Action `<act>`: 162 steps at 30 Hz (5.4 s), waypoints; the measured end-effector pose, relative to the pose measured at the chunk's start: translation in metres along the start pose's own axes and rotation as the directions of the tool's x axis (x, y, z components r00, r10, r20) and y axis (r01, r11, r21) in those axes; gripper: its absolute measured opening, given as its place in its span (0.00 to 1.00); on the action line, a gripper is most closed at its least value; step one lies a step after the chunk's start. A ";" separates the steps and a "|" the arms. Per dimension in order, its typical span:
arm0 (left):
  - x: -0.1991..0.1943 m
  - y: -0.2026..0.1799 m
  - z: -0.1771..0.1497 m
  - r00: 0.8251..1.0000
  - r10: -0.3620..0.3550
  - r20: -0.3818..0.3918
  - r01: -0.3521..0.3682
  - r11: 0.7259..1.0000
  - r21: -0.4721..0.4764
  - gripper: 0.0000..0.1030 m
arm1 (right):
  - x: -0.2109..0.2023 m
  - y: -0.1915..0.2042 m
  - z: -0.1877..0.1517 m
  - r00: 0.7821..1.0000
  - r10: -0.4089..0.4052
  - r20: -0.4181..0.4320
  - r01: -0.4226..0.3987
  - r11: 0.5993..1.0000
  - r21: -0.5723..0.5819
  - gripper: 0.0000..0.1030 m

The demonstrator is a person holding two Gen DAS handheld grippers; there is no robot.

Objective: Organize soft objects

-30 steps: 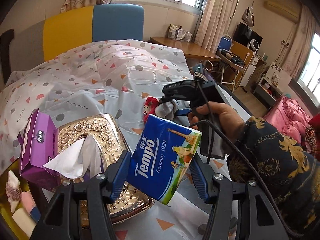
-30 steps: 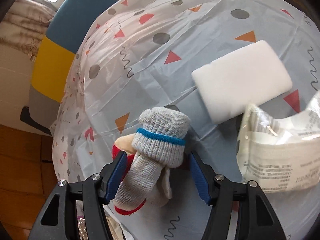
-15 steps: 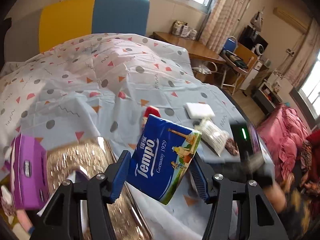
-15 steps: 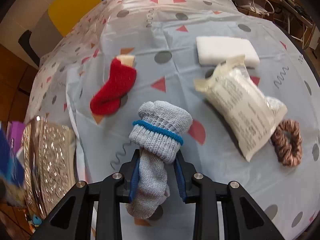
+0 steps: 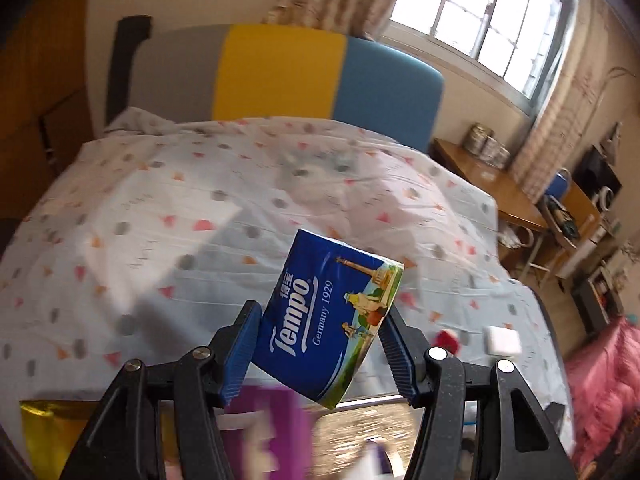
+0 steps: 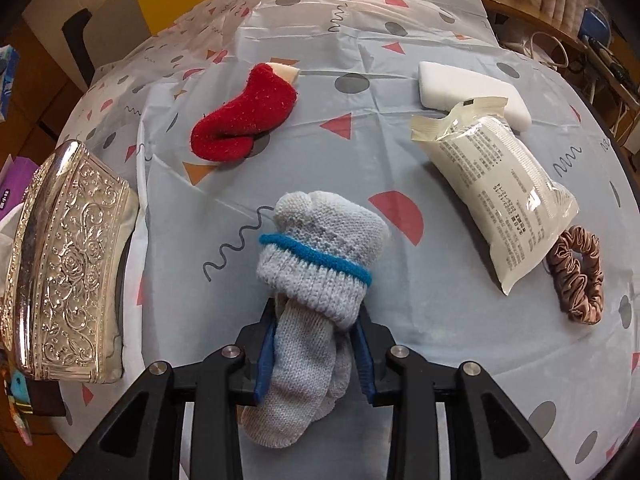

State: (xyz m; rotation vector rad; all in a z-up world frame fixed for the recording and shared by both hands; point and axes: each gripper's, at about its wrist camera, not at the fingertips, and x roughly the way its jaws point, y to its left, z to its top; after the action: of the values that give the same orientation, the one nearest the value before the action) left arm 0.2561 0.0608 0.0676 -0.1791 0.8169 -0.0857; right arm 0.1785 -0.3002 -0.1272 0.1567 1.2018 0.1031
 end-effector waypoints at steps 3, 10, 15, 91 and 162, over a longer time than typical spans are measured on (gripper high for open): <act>-0.013 0.044 -0.018 0.999 0.053 0.009 -0.053 0.998 -0.037 0.58 | 0.001 0.007 -0.003 0.999 -0.029 0.013 0.030 0.999 -0.045 0.34; -0.049 0.136 -0.086 0.994 0.106 -0.017 -0.107 0.979 -0.172 0.58 | 0.002 0.020 -0.011 0.994 -0.089 0.071 0.098 0.987 -0.127 0.34; -0.080 0.190 -0.142 0.992 0.123 -0.037 -0.128 0.949 -0.287 0.59 | 0.000 0.022 -0.016 0.989 -0.094 0.111 0.110 0.983 -0.150 0.35; -0.121 0.121 -0.253 0.873 0.479 0.090 -0.477 0.878 -0.044 1.00 | 0.004 0.032 -0.016 0.973 -0.156 0.171 0.158 0.987 0.003 0.34; -0.194 0.192 -0.265 0.804 0.568 0.175 -0.531 0.818 -0.220 1.00 | 0.011 0.477 -0.100 0.929 0.318 -0.188 -0.357 0.645 -0.675 0.35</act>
State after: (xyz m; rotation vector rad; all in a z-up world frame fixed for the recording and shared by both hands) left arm -0.0687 0.2439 -0.0076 -0.0931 0.6114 0.5511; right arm 0.0912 0.1782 -0.0887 -0.3052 1.0963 0.9006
